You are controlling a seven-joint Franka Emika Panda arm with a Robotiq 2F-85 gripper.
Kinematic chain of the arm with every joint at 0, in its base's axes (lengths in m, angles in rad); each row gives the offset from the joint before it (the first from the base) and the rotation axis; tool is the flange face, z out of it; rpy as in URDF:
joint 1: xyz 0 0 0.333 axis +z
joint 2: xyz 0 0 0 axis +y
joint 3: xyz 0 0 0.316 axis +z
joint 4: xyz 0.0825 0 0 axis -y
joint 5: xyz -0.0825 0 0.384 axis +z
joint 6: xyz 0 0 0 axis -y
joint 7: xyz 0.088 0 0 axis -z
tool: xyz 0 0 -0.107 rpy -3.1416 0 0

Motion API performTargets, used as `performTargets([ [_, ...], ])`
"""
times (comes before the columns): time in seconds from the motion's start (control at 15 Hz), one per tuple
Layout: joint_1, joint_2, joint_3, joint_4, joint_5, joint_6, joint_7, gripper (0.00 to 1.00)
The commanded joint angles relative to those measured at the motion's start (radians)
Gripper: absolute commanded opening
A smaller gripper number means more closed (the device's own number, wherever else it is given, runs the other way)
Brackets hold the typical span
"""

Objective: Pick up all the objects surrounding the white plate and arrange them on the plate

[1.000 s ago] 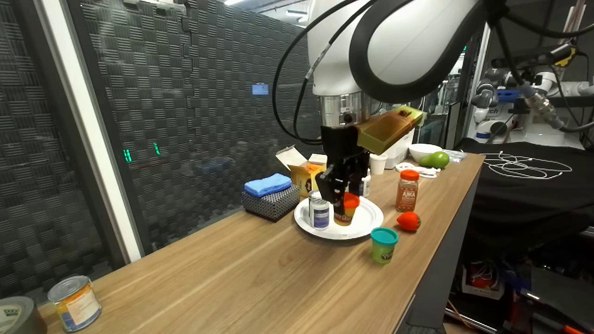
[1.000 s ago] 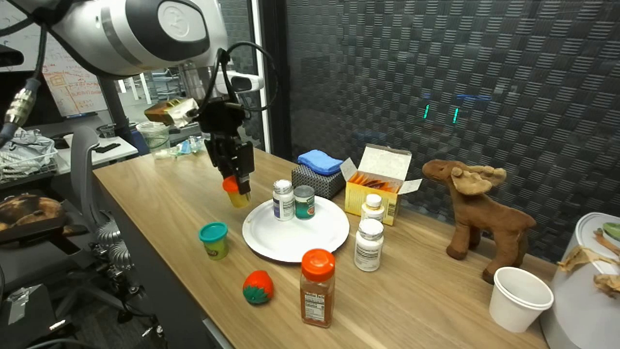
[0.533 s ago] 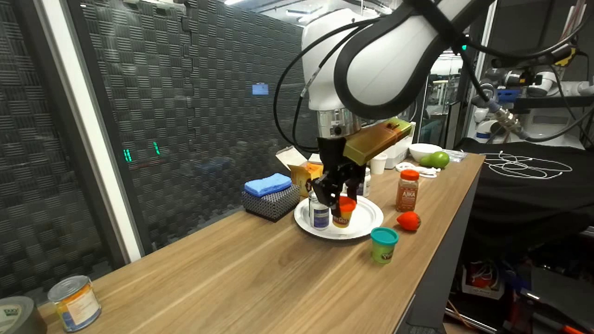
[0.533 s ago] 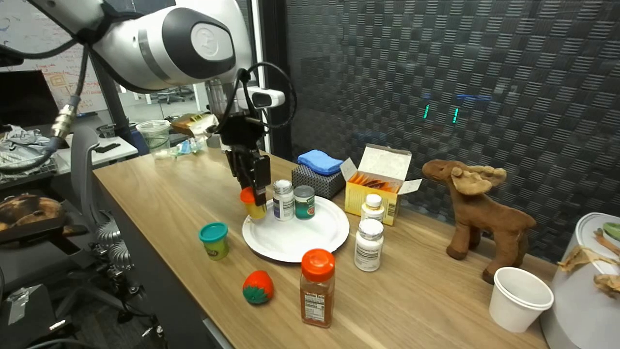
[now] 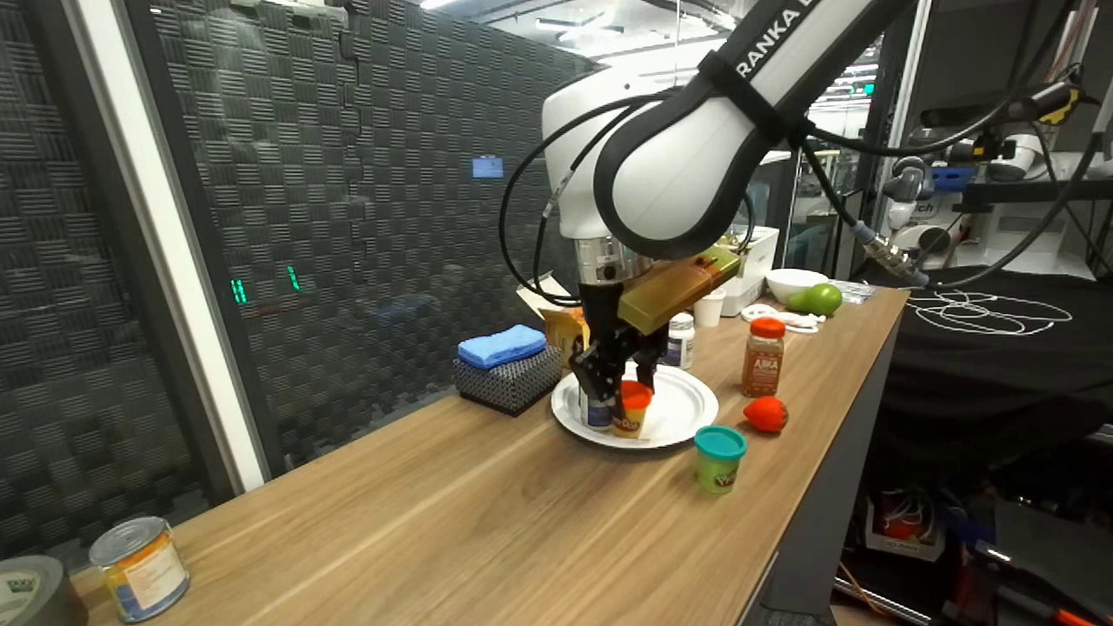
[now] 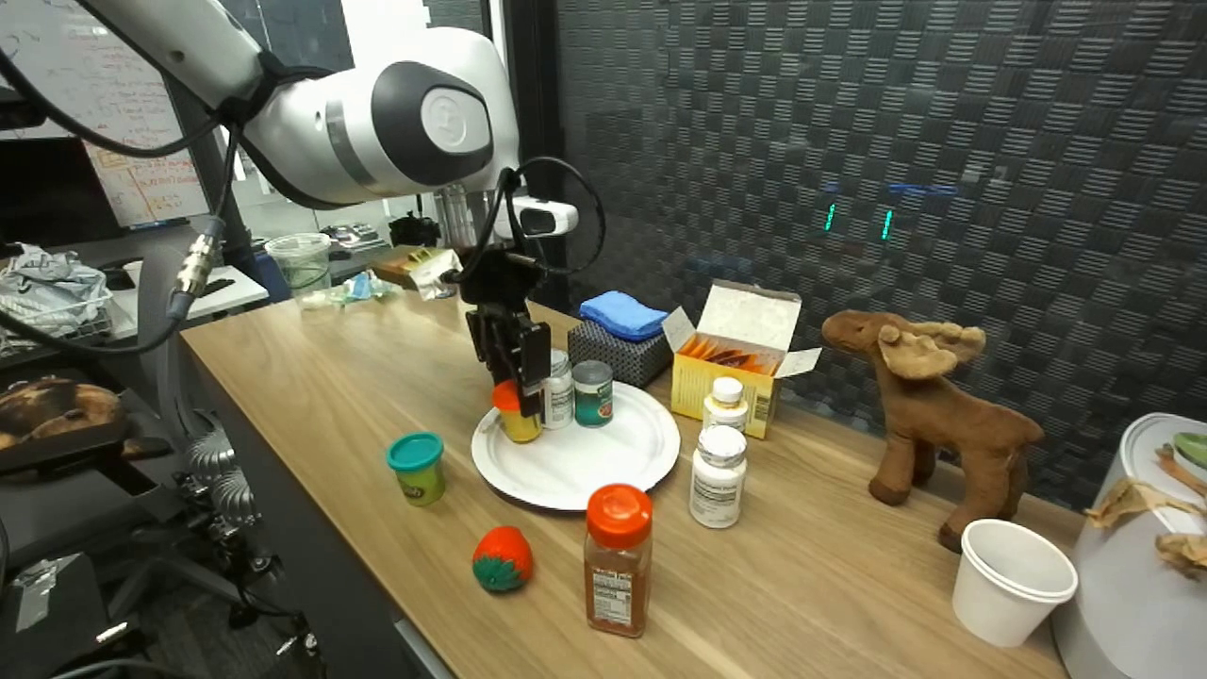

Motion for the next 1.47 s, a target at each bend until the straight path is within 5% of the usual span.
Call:
performTargets([
  [0.0, 0.023, 0.034, -0.007, 0.043, 0.001, -0.014, 0.000, 0.28],
  [0.07, 0.027, 0.039, -0.007, 0.047, 0.002, -0.015, -0.002, 0.28],
  [0.13, 0.028, 0.037, -0.007, 0.048, 0.003, -0.023, -0.004, 0.65],
  [0.2, 0.032, 0.030, -0.009, 0.044, 0.000, -0.027, 0.002, 0.79],
  [0.4, 0.045, -0.029, -0.021, 0.003, -0.023, -0.022, 0.039, 1.00],
  [0.87, 0.015, -0.239, 0.016, -0.187, 0.060, 0.019, 0.018, 1.00],
  [1.4, -0.027, -0.333, 0.020, -0.394, 0.195, 0.111, -0.011, 1.00],
])
